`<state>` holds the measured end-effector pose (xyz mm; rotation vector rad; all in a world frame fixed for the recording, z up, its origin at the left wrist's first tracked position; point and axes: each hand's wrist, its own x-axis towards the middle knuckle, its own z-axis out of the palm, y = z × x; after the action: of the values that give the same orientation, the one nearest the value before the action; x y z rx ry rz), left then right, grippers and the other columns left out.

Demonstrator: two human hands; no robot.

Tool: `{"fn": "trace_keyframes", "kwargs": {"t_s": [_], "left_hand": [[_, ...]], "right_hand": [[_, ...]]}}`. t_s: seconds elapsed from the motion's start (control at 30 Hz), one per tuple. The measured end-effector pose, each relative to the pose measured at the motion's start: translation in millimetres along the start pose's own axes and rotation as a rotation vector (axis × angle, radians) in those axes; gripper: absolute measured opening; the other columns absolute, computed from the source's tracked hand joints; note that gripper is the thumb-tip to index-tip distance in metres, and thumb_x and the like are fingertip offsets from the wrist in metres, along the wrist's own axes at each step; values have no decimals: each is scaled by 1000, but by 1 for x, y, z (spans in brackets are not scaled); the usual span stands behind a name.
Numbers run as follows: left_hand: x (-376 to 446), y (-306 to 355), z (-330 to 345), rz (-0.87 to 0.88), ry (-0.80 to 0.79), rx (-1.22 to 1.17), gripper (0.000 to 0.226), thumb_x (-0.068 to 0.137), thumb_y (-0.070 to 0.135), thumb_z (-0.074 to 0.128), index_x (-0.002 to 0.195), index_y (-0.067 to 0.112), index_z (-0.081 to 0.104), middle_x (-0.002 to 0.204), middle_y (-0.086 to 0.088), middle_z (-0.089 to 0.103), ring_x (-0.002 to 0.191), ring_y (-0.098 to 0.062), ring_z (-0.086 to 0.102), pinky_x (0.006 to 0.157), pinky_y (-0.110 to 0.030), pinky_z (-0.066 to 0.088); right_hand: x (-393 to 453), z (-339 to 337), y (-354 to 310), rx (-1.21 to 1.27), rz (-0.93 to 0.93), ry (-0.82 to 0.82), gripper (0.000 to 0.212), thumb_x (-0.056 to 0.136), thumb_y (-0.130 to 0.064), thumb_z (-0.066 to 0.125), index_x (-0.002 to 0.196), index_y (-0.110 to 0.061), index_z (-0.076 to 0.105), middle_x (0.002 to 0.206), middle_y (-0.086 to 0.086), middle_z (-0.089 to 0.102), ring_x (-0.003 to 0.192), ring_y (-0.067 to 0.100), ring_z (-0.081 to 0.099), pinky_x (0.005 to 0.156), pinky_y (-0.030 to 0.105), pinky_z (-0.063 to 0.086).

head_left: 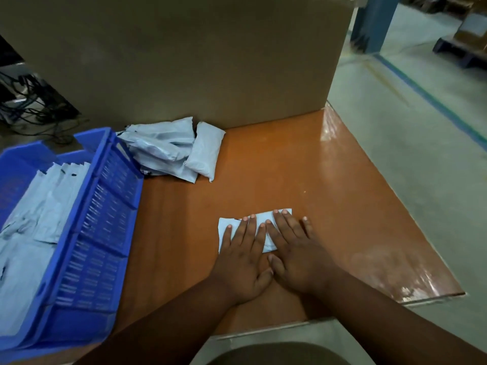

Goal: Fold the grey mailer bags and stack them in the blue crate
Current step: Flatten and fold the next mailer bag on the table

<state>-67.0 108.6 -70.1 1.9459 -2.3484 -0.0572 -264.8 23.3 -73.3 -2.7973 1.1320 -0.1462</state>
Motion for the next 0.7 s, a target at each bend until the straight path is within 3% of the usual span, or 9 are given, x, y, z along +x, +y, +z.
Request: {"fn": "trace_keyframes", "kwargs": {"t_s": [0.43,0.6,0.7], "left_hand": [[-4,2,1,-9,-10,22,93,103,63,39,170,11,1,177,-15,-7,164,-31,-5,126,-65,15],[-14,-1,-6,-79,34,38,96,101,68,39,169,9,6,177,-13,-3,164,-29,-5,127,-66,11],[-25,-12,-10,-93,48,16,93,102,64,40,170,11,3,178,-10,-4,164,-25,-8,131,-59,8]], "right_hand": [[-3,0,0,3,-20,-34,80,102,-60,28,170,-22,7,177,7,-9,162,24,-16,129,60,5],[-1,-4,-2,31,16,-35,78,102,-61,35,169,-23,20,178,7,4,164,27,2,126,66,13],[13,-12,-5,-48,-32,41,70,104,-53,40,164,-18,34,176,12,17,162,33,14,125,69,12]]}}
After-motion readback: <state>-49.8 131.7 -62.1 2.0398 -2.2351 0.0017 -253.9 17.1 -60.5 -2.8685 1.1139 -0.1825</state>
